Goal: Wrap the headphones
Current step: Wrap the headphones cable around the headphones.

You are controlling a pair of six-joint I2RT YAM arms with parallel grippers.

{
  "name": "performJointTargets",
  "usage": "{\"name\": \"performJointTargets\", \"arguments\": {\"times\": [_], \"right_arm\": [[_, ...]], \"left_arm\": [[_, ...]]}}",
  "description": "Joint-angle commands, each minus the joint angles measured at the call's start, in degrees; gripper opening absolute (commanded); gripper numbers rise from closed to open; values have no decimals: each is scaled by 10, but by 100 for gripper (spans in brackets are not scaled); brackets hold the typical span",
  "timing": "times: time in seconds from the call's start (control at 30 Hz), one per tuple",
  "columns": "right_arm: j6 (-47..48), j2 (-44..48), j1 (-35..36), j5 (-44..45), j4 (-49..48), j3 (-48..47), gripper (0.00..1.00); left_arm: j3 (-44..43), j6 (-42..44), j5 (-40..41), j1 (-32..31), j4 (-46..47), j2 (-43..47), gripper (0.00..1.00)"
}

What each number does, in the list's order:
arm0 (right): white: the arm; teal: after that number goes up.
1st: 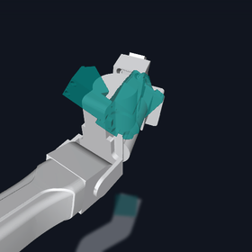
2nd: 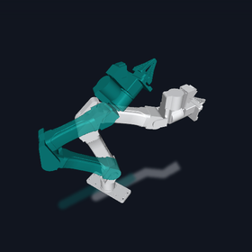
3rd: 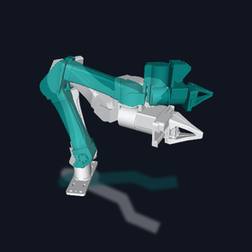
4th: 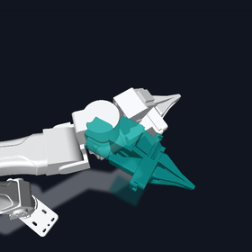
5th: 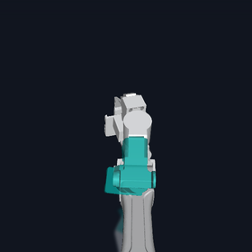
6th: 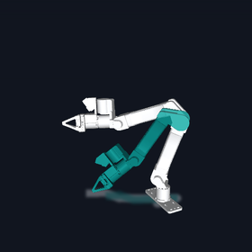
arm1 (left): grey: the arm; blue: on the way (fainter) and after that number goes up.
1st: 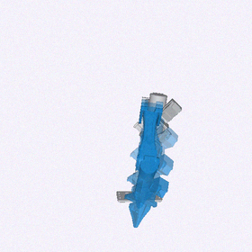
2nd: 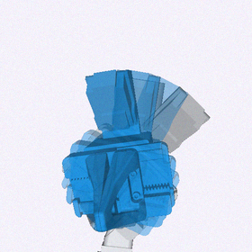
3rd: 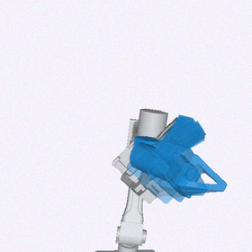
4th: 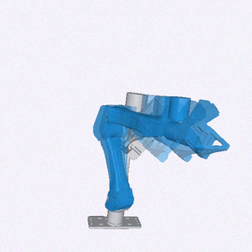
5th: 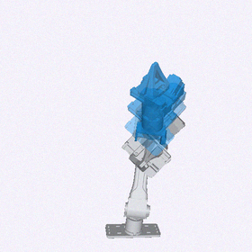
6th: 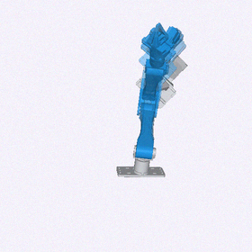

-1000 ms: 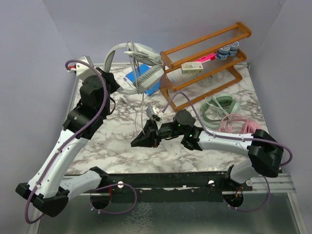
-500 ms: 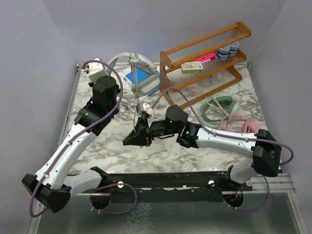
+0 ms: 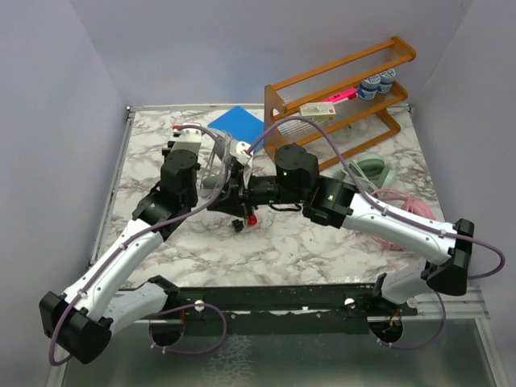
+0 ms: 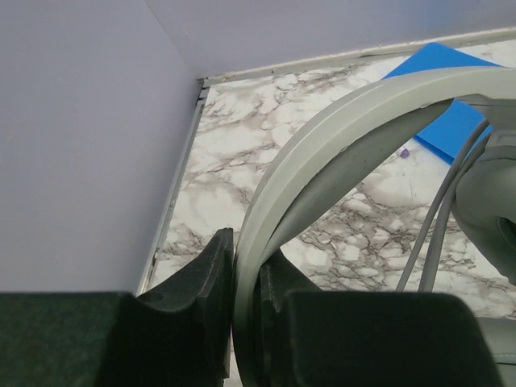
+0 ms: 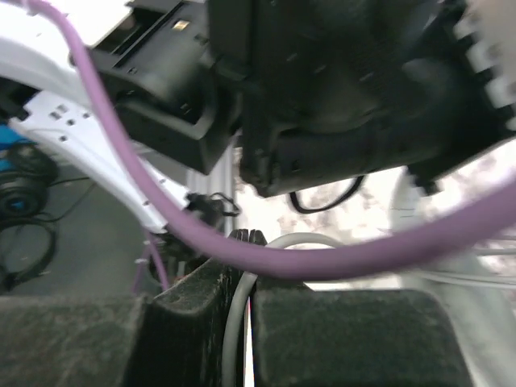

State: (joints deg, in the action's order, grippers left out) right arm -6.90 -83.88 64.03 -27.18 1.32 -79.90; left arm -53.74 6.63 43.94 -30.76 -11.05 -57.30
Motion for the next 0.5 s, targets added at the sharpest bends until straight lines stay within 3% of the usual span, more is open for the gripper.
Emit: {"name": "performJointTargets", "arguments": {"times": [0.0,0.17,0.47], "right_arm": [[127,28,1,115,187,-79,7],[195,54,1,248,215,-78,3],[330,30,1,502,166,-91,3]], "left_arm": [[-1,62,-26,0,69,27,0],[-4,83,-68,0,42,34,0],[-19,121,-243,0,-35,67,0]]}}
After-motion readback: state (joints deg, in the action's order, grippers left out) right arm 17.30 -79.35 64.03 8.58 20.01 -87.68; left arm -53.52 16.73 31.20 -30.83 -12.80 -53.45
